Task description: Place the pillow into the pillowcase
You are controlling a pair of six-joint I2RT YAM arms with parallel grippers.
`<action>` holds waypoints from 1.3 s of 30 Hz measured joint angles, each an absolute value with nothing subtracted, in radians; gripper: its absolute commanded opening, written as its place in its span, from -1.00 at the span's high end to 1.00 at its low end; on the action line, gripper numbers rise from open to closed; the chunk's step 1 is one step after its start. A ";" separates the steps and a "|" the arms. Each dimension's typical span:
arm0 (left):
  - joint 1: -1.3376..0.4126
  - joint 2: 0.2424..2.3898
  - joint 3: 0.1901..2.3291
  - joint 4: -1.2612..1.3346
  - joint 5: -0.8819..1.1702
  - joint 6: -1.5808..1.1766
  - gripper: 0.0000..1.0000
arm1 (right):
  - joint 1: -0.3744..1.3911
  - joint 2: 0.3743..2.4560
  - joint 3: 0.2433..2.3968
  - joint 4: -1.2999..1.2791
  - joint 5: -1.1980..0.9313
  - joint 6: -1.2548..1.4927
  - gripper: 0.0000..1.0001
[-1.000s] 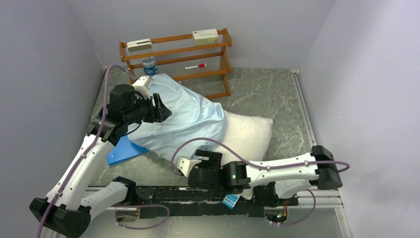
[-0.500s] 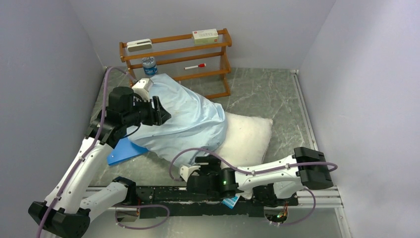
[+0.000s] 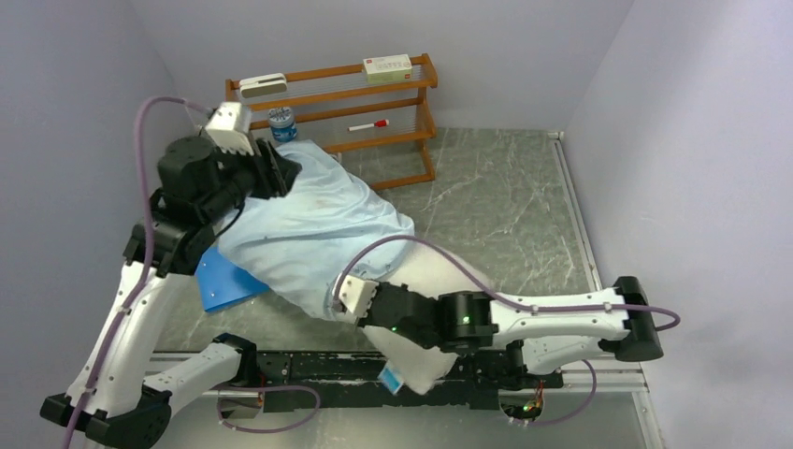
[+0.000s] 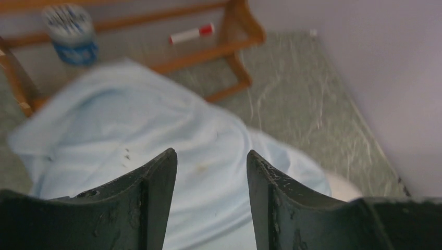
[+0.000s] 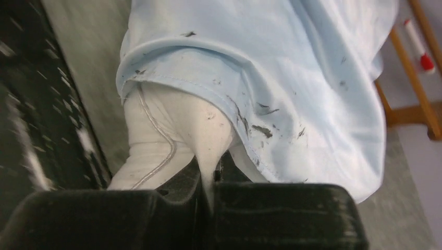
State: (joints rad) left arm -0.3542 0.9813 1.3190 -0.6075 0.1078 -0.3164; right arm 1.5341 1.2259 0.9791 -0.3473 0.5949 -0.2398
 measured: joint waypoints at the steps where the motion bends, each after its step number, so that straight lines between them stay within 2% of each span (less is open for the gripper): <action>1: -0.354 0.980 1.351 -0.593 0.080 -0.313 -0.13 | 1.534 1.214 1.005 -0.345 0.574 -0.231 1.00; 7: -0.354 1.025 1.609 -0.588 0.004 -0.301 -0.10 | 1.497 1.088 1.151 -0.296 0.399 -0.104 1.00; 13: -0.354 1.024 1.696 -0.607 0.008 -0.288 -0.01 | 1.163 1.018 1.111 -0.262 0.152 0.145 1.00; 20: -0.354 1.014 1.552 -0.679 0.099 -0.222 0.04 | 0.952 1.039 0.923 -0.201 0.039 0.244 1.00; 26: -0.368 1.008 1.391 -0.761 0.233 -0.161 -0.17 | 0.708 1.093 0.895 -0.120 -0.104 0.346 1.00; 31: -0.401 0.956 1.321 -0.778 0.247 -0.147 -0.22 | 0.646 1.137 0.864 -0.049 -0.169 0.404 1.00; 35: -0.533 0.960 1.291 -0.809 0.177 -0.174 -0.25 | 0.617 1.155 0.860 -0.016 -0.205 0.424 1.00; 39: -0.789 1.013 1.291 -0.821 0.019 -0.239 -0.30 | 0.605 1.164 0.855 0.002 -0.220 0.434 1.00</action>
